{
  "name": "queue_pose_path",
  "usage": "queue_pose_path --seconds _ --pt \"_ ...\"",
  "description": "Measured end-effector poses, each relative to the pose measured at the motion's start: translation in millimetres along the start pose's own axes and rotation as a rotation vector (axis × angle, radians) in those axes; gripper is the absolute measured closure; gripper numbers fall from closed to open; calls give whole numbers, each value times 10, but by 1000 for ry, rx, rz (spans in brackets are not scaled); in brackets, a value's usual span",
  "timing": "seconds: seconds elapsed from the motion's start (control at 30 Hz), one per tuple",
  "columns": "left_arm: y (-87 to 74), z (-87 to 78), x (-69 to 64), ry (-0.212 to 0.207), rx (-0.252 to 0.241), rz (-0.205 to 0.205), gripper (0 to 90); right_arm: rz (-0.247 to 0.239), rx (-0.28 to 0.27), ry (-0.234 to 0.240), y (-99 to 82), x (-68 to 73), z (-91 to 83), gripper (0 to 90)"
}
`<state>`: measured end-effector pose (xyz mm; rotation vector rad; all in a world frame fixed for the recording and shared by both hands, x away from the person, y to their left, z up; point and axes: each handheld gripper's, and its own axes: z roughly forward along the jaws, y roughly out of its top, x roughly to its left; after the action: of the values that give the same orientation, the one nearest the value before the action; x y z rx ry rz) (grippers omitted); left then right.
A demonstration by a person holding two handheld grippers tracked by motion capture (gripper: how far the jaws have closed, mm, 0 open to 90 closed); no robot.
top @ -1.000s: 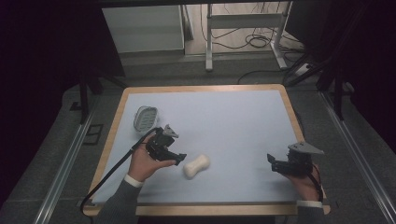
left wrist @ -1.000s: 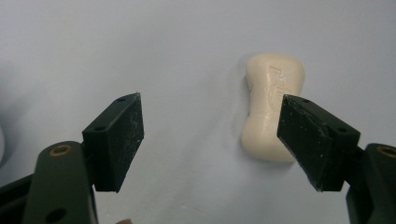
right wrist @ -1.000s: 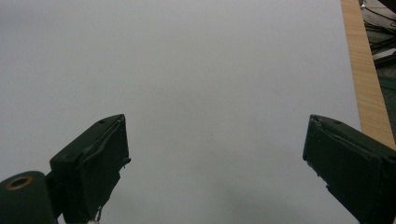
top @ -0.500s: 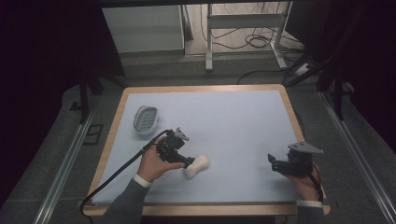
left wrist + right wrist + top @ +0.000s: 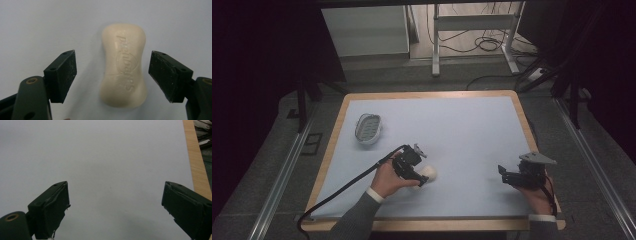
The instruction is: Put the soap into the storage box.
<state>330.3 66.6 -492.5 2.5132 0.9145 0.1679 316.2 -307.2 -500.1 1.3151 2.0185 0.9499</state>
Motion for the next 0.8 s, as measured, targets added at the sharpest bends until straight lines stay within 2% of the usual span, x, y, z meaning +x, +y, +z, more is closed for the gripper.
queue_pose_path --seconds 0.23,0.47,0.7,0.8 --pt "7 140 -22 0 43 -2 243 1 3 1 1 11 6 73" --pt "4 180 -38 18 44 -4 309 1 4 0 0 9 7 73" --pt "-11 201 -77 14 45 8 405 0 3 -4 -1 -1 4 73" --pt "-16 189 -84 4 39 15 488 2 3 -5 0 -3 1 73"
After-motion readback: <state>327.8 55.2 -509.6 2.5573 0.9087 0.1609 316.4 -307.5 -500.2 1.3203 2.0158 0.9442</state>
